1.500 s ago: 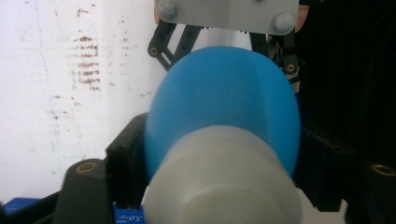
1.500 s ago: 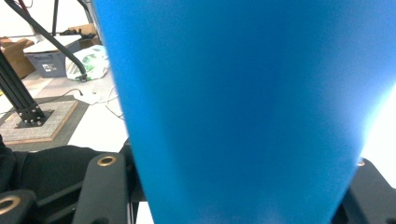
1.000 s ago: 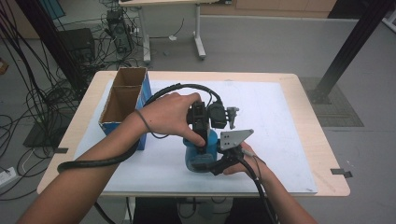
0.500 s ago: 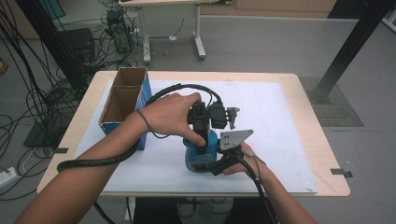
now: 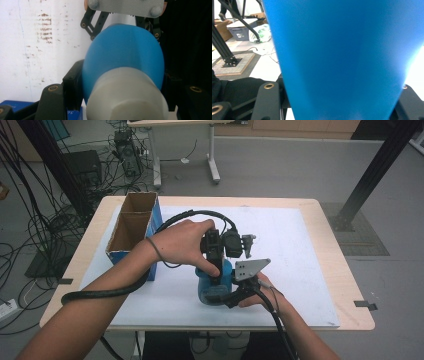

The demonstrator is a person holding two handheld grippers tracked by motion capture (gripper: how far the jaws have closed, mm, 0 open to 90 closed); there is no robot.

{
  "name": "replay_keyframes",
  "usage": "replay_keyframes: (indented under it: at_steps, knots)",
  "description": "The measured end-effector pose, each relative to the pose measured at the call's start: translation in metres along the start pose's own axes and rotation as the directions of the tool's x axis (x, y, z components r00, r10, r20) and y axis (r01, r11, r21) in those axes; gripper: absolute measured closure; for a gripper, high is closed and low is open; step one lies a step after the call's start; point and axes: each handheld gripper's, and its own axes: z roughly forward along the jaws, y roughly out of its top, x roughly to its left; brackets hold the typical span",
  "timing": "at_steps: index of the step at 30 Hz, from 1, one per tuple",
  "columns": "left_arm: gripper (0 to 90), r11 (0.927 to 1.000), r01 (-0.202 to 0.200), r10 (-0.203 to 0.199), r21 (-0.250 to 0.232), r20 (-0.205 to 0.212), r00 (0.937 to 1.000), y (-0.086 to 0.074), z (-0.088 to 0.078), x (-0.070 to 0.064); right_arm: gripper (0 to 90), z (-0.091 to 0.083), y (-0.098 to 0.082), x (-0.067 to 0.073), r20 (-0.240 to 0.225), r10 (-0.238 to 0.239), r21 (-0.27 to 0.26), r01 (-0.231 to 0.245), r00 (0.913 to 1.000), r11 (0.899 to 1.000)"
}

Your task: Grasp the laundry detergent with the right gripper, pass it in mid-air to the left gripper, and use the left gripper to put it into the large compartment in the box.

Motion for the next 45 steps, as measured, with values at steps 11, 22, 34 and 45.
replay_keyframes:
  at_steps: [11, 22, 34, 45]
  knots:
    - [36.6, 1.0, -0.001, 0.001, -0.003, -0.001, 1.0, 0.0003, -0.0005, 0.0004, 40.2, -0.0011, 0.0001, -0.0004, 0.002, -0.004, 0.001, 0.004, 1.0, 1.0]
    - [36.5, 1.0, -0.001, 0.001, -0.002, -0.005, 1.0, 0.0008, -0.0014, 0.0003, 40.2, -0.0017, -0.0002, 0.0, 0.004, -0.003, -0.003, 0.003, 1.0, 1.0]
    - [36.4, 1.0, 0.004, -0.004, -0.008, -0.01, 0.9999, 0.0019, -0.0029, -0.0019, 40.2, -0.0041, 0.0, 0.0, 0.008, -0.007, -0.007, 0.007, 0.9999, 1.0]
    - [36.5, 1.0, 0.006, -0.006, -0.005, -0.015, 0.9999, 0.0032, -0.004, -0.0046, 40.2, -0.005, 0.0003, 0.0016, 0.01, -0.007, -0.009, 0.007, 0.9999, 1.0]
